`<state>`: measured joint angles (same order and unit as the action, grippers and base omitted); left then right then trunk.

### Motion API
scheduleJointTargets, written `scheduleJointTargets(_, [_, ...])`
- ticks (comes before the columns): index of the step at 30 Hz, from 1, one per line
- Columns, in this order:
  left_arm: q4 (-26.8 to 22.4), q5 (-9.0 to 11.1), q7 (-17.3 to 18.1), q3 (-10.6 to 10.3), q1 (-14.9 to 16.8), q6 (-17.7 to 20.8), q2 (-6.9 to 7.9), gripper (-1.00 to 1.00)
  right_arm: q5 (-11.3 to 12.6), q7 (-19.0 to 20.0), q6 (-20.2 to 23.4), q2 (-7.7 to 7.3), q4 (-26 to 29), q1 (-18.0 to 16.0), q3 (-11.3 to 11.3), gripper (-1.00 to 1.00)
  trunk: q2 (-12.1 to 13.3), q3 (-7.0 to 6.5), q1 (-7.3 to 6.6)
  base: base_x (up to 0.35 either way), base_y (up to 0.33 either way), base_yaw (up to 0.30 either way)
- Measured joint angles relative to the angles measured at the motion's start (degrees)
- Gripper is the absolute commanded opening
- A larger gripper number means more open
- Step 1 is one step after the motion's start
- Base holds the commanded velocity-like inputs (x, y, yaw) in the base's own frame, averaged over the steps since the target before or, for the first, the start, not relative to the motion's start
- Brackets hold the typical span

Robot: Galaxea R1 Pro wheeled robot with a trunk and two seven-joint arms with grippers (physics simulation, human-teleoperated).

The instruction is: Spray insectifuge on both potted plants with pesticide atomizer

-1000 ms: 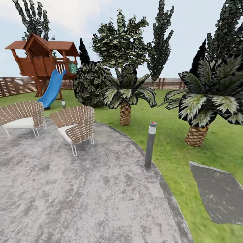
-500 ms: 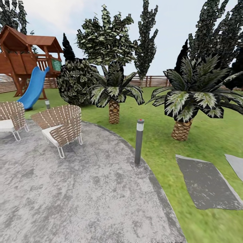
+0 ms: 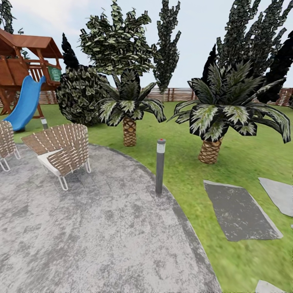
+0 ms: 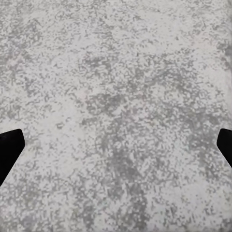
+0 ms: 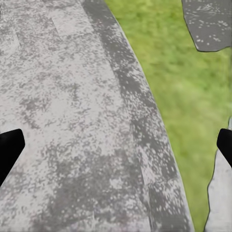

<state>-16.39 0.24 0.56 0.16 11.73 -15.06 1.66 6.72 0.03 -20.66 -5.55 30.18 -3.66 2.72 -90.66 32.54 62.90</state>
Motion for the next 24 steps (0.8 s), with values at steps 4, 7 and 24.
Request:
scheduleJointTargets(4, [-0.01,0.0,0.0,0.0,0.0,-0.02,0.0,1.0,-0.18,0.09,-0.06,0.1,-0.11,0.0,-0.22,1.0,-1.61,0.82,0.88,0.0,0.0,-0.008])
scheduleJointTargets(7, [0.0,0.0,0.0,0.0,0.01,0.0,-0.01,1.0,-0.11,0.05,-0.07,0.11,-0.03,0.0,-0.05,1.0,-2.81,1.37,1.54,0.0,0.0,-0.009])
scheduleJointTargets(24, [0.01,0.0,0.0,0.0,0.03,-0.02,-0.01,1.0,0.1,-0.2,-0.03,-0.14,0.18,0.01,0.24,1.0,-9.63,5.0,5.27,0.0,0.0,-0.212])
